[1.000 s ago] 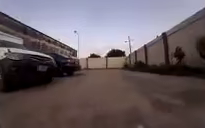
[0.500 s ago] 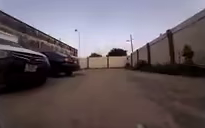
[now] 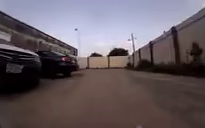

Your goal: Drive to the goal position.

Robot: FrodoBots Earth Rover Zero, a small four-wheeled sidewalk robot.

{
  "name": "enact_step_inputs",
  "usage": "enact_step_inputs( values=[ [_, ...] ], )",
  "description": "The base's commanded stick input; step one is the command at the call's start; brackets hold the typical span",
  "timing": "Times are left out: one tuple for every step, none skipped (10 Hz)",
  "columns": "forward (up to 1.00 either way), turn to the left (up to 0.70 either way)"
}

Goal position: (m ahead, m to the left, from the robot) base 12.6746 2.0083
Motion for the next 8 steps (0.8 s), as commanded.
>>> enact_step_inputs(
  values=[
    [1.0, 0.0],
    [1.0, 0.0],
    [1.0, 0.0],
    [1.0, 0.0],
    [1.0, 0.0],
    [1.0, 0.0],
    [1.0, 0.0],
    [1.0, 0.0]
  ],
)
